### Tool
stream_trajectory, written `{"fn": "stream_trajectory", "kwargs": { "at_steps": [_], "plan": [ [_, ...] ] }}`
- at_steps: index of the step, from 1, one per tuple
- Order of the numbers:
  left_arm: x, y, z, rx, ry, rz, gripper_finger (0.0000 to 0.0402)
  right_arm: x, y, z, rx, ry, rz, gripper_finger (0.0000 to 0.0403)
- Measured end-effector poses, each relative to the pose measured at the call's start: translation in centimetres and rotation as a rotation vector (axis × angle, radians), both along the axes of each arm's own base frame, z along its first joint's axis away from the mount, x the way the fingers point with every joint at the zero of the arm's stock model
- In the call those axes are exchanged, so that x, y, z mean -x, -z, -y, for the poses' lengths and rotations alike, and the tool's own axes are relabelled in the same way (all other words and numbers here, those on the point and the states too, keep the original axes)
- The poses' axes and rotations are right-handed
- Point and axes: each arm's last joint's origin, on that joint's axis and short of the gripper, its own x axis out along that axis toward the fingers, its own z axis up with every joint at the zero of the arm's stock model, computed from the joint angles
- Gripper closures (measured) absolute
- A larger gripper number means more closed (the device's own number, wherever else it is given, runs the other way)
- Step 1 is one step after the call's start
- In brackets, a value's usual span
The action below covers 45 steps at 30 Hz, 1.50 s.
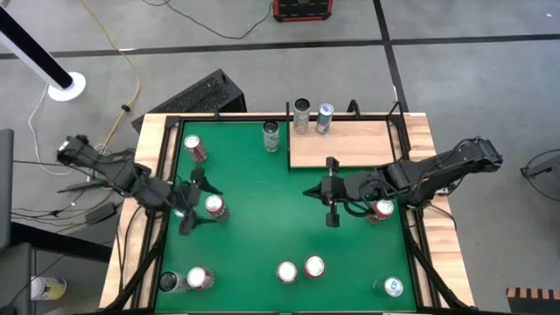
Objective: Sort soda cans
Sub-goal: Put the left orange soda can on the shelf
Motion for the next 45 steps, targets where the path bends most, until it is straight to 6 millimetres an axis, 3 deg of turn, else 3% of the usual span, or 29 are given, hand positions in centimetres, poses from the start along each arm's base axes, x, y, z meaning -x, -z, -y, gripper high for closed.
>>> {"fn": "stream_trajectory", "kwargs": {
  "at_steps": [8, 13, 20, 33, 41, 45],
  "plan": [
    [-0.8, 0.7, 2.0, -0.085, -0.053, -0.191, 0.0033, 0.1, 0.0, -0.4, -0.013, -0.01, -0.002, 0.0381],
    [-0.9, 2.2, 1.4, -0.19, -0.193, -0.295, 0.0033, 0.3, 0.2, -0.9, -0.008, -0.028, -0.02, 0.0381],
    [-1.8, 3.2, 1.4, -0.166, -0.195, -0.369, 0.0033, 0.4, 0.2, -1.2, -0.005, -0.042, -0.026, 0.0381],
    [-2.0, 8.0, -0.2, -0.086, -0.257, -0.472, 0.0033, 0.5, 0.3, -1.2, 0.005, -0.047, -0.031, 0.0381],
    [-2.4, 8.5, -0.7, -0.041, -0.255, -0.48, 0.0035, 0.4, 0.3, -1.2, 0.016, -0.051, -0.032, 0.0381],
    [-2.5, 8.4, -0.6, -0.045, -0.242, -0.467, 0.0067, 0.4, 0.3, -1.0, 0.019, -0.045, -0.032, 0.0381]
  ]
}}
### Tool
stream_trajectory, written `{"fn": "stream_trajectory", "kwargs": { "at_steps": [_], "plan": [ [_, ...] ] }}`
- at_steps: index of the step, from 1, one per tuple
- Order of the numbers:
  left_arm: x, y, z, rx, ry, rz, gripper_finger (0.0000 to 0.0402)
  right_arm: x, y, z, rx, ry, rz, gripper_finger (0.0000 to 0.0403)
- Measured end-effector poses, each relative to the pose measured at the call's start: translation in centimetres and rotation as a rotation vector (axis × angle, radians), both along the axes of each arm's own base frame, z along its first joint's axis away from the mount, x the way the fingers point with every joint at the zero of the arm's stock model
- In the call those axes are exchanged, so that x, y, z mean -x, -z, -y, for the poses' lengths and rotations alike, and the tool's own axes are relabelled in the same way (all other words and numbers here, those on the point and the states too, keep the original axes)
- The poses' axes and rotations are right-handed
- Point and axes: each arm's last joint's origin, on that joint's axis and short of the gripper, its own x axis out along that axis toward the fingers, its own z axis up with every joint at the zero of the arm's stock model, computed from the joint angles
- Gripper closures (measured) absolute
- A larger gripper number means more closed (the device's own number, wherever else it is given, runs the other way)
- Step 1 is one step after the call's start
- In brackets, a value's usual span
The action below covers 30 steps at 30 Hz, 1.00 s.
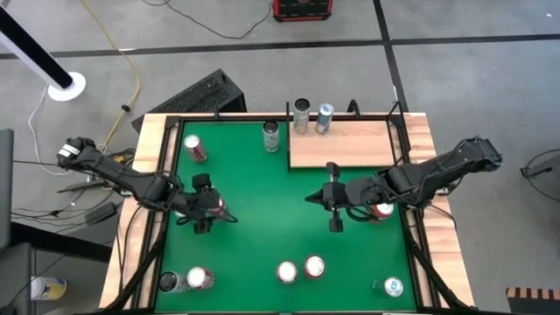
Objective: Sort soda cans
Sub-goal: Put the left orange soda can on the shelf
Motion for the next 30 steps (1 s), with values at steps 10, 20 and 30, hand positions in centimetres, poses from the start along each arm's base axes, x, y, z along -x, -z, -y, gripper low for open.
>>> {"fn": "stream_trajectory", "kwargs": {
  "at_steps": [10, 20, 30],
  "plan": [
    [-0.5, -0.5, 0.2, -0.012, 0.077, 0.046, 0.0129, 0.0, 0.0, 0.0, 0.0, 0.0, 0.0, 0.0381],
    [-3.4, -6.3, -1.1, -0.071, 0.136, 0.287, 0.0129, 0.0, 0.3, 0.0, 0.031, -0.023, -0.008, 0.0381],
    [-11.0, -6.4, -3.8, -0.101, 0.205, 0.217, 0.0129, -0.1, 3.3, 1.9, 0.03, -0.031, 0.022, 0.0381]
  ]
}}
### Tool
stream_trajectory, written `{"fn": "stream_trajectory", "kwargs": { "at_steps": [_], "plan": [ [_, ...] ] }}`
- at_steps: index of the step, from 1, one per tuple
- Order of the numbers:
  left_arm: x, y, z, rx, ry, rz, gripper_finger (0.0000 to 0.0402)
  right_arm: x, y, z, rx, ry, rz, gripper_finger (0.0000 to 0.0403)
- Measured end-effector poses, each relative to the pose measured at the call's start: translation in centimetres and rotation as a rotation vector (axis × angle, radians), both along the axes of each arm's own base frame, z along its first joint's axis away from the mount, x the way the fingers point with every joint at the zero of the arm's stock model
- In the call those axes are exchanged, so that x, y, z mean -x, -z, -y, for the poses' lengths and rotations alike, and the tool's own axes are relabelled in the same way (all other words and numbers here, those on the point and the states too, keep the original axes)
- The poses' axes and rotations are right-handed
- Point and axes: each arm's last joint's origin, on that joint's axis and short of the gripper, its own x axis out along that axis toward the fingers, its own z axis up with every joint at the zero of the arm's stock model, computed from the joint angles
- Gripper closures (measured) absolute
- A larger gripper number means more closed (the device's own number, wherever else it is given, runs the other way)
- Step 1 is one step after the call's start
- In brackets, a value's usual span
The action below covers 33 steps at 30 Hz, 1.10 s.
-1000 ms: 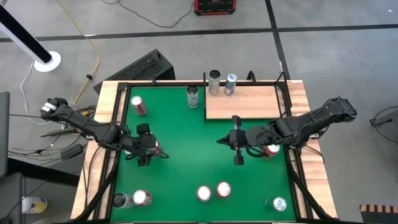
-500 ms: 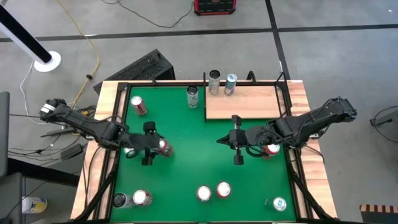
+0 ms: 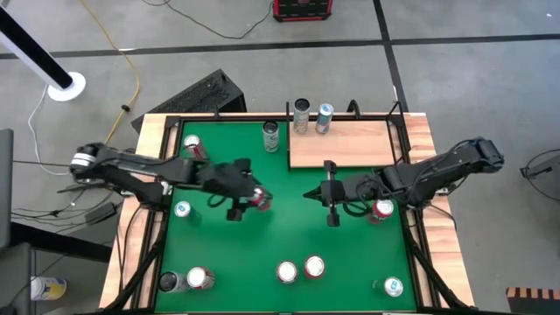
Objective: Sort soda cans
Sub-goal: Put the left orange soda can on the shelf
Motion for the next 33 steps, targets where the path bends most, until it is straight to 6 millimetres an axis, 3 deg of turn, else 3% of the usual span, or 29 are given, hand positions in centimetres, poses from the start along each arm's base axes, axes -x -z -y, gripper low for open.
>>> {"fn": "stream_trajectory", "kwargs": {
  "at_steps": [9, 16, 22, 28, 33],
  "plan": [
    [-6.7, 2.4, -2.8, 0.011, 0.026, -0.071, 0.0129, 1.0, 2.9, 3.6, -0.103, 0.032, 0.057, 0.0381],
    [-9.8, 5.0, -3.5, 0.049, 0.047, -0.129, 0.0129, 1.1, 4.1, 3.5, -0.118, 0.033, 0.029, 0.0381],
    [-10.4, 5.6, -3.5, 0.049, 0.068, -0.143, 0.0127, 1.0, 4.5, 2.7, -0.112, 0.002, 0.004, 0.0381],
    [-10.4, 5.4, -3.3, 0.047, 0.068, -0.135, 0.0026, 1.1, 4.6, 2.5, -0.116, -0.006, -0.002, 0.0381],
    [-9.6, 3.8, -3.2, 0.051, 0.064, -0.111, 0.0022, 1.1, 4.6, 2.5, -0.116, -0.005, -0.002, 0.0371]
  ]
}}
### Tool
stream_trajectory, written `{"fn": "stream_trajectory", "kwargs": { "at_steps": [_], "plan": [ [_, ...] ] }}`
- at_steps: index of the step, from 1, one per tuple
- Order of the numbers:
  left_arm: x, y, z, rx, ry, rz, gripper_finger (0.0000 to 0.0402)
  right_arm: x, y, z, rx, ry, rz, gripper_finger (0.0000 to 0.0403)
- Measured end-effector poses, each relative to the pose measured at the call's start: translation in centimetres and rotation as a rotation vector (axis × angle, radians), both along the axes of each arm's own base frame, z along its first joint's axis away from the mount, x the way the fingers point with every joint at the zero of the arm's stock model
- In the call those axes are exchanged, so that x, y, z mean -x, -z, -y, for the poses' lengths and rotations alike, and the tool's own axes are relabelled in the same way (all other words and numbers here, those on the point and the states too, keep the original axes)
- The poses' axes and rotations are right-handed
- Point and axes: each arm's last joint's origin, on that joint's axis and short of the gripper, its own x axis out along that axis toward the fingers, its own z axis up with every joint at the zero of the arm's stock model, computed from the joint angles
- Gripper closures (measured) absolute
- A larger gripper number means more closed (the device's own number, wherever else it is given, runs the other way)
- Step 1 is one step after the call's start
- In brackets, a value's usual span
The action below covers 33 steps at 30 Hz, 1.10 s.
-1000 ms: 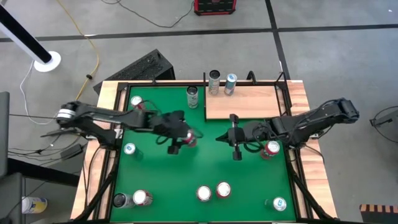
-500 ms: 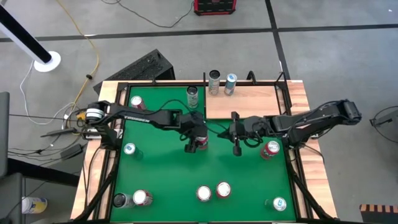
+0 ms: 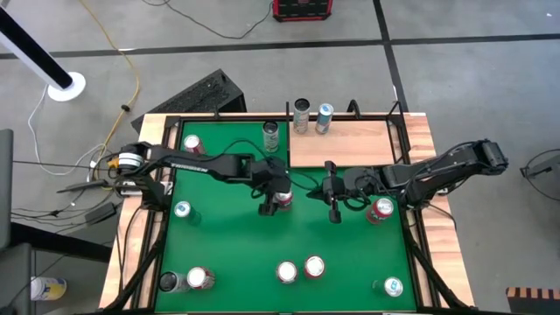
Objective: Sort soda cans
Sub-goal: Put the left orange soda can on the shelf
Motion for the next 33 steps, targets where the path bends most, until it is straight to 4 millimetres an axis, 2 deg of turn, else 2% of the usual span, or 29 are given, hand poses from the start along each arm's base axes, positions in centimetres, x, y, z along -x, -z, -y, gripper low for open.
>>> {"fn": "stream_trajectory", "kwargs": {
  "at_steps": [5, 10, 13, 17, 20, 24, 29, 33],
  "plan": [
    [3.4, -5.4, 0.2, -0.005, 0.015, 0.102, 0.003, -0.3, -0.6, 0.1, -0.017, 0.01, 0.065, 0.0355],
    [9.4, -11.0, 0.5, 0.01, -0.002, 0.206, 0.003, -0.6, -1.4, 0.1, -0.031, 0.013, 0.149, 0.033],
    [13.2, -12.3, 0.8, 0.02, -0.031, 0.276, 0.0029, -0.6, -1.4, 0.1, -0.051, 0.02, 0.157, 0.0295],
    [18.2, -11.5, 1.1, 0.015, -0.085, 0.412, 0.0029, -1.3, -1.1, 0.0, -0.085, 0.032, 0.172, 0.0219],
    [21.4, -9.7, 1.2, 0.031, -0.13, 0.536, 0.0029, -2.6, -0.8, -0.1, -0.083, 0.032, 0.197, 0.0153],
    [24.7, -7.3, 1.2, 0.064, -0.173, 0.722, 0.0029, -4.7, -0.4, 0.0, -0.038, 0.032, 0.143, 0.0084],
    [28.5, -5.5, 1.0, 0.094, -0.26, 0.867, 0.0029, -6.0, -0.9, 0.1, -0.032, 0.039, 0.12, 0.0035],
    [31.4, -4.9, 0.9, 0.115, -0.31, 0.909, 0.0029, -6.8, 0.5, -0.1, -0.024, 0.039, 0.065, 0.0027]
  ]
}}
